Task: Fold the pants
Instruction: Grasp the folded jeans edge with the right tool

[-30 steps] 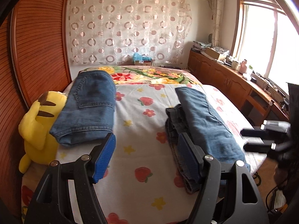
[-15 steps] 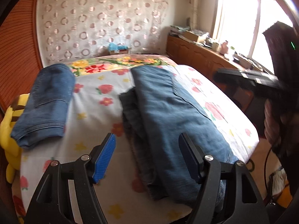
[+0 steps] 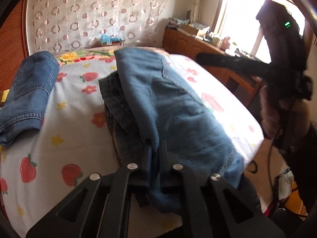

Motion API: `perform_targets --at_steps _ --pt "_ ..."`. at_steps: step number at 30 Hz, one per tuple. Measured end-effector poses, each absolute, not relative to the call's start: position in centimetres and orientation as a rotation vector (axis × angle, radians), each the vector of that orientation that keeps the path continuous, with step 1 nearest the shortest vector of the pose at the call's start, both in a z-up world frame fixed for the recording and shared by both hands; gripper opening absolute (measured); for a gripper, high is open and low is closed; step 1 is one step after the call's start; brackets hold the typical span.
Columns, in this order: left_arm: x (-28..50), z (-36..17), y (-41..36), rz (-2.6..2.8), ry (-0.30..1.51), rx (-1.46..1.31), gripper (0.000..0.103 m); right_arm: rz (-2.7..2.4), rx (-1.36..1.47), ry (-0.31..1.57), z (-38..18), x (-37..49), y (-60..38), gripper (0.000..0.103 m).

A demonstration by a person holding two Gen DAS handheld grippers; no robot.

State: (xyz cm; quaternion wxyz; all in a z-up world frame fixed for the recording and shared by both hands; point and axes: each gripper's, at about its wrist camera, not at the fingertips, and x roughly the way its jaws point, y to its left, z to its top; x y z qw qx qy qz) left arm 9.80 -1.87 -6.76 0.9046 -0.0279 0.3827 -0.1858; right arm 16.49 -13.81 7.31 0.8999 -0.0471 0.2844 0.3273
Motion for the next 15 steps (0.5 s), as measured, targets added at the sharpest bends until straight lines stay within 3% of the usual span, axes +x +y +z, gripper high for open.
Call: perform_targets --at_steps 5,15 --pt "7.3 -4.7 -2.1 -0.413 0.738 -0.045 0.005 0.689 -0.073 0.582 7.3 17.8 -13.6 0.041" --pt "9.1 -9.5 -0.4 -0.332 0.846 -0.072 0.005 0.675 -0.109 0.702 3.8 23.6 -11.6 0.051"
